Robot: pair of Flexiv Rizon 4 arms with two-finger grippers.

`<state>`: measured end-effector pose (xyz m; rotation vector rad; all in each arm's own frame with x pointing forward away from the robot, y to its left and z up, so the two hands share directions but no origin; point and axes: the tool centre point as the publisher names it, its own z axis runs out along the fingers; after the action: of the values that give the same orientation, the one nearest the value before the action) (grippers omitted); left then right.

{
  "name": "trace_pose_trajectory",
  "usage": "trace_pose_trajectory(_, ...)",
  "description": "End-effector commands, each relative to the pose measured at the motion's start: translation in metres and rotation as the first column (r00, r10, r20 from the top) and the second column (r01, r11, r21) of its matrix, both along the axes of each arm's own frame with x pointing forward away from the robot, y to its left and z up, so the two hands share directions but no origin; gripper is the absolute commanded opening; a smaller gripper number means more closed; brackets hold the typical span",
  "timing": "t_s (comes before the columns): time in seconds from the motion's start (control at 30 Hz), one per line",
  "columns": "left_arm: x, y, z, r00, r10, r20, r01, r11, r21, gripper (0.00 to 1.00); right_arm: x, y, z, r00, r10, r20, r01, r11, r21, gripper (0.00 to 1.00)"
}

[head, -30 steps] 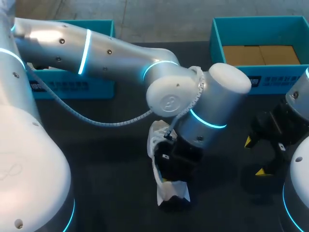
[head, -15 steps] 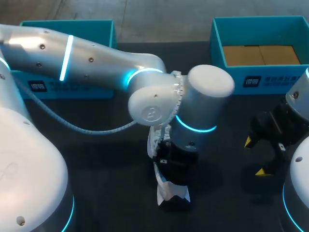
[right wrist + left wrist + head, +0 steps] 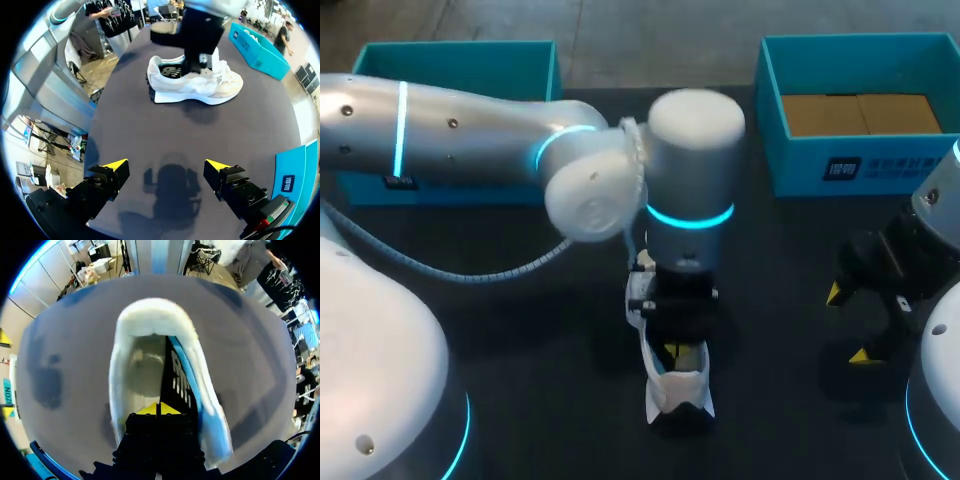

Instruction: Take the shoe out of the shoebox, open the shoe tongue, remove and reinsert the insole, then place the shoe into the shoebox

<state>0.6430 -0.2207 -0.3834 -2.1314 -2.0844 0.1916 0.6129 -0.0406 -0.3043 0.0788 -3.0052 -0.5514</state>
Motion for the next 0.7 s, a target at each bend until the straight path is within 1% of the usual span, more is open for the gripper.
trace_pose_trajectory(0.03, 0.005, 0.012, 0.026, 0.999, -0.038, -0.032, 0.037, 0.999, -0.02, 0.0, -0.001, 0.0, -0.001, 1.0, -0.002, 0.002, 0.002, 1.0, -0.002, 1.0)
trace_pose_trajectory(0.2, 0.002, 0.014, 0.033, 0.993, -0.091, -0.07, 0.092, 0.995, 0.023, 0.0, -0.001, 0.0, -0.001, 1.0, -0.002, 0.002, 0.002, 1.0, -0.002, 1.0)
trace_pose_trajectory(0.3, -0.001, 0.015, 0.035, 0.992, -0.105, -0.064, 0.109, 0.993, 0.053, 0.0, -0.001, 0.0, -0.001, 1.0, -0.002, 0.002, 0.002, 1.0, -0.002, 1.0)
trace_pose_trajectory(0.4, -0.009, 0.016, 0.035, 0.988, -0.134, -0.082, 0.138, 0.989, 0.046, 0.0, -0.001, 0.0, -0.001, 1.0, -0.002, 0.002, 0.002, 1.0, -0.002, 1.0)
trace_pose_trajectory(0.53, -0.018, 0.012, 0.031, 0.978, -0.177, -0.111, 0.184, 0.981, 0.061, 0.0, -0.001, 0.0, -0.001, 1.0, -0.002, 0.002, 0.002, 1.0, -0.002, 1.0)
trace_pose_trajectory(0.67, -0.022, 0.013, 0.027, 0.965, -0.22, -0.144, 0.235, 0.967, 0.099, 0.0, -0.001, 0.0, -0.001, 1.0, -0.002, 0.002, 0.002, 1.0, -0.002, 1.0)
trace_pose_trajectory(0.7, -0.022, 0.014, 0.026, 0.966, -0.221, -0.135, 0.237, 0.965, 0.115, 0.0, -0.001, 0.0, -0.001, 1.0, -0.002, 0.002, 0.002, 1.0, -0.002, 1.0)
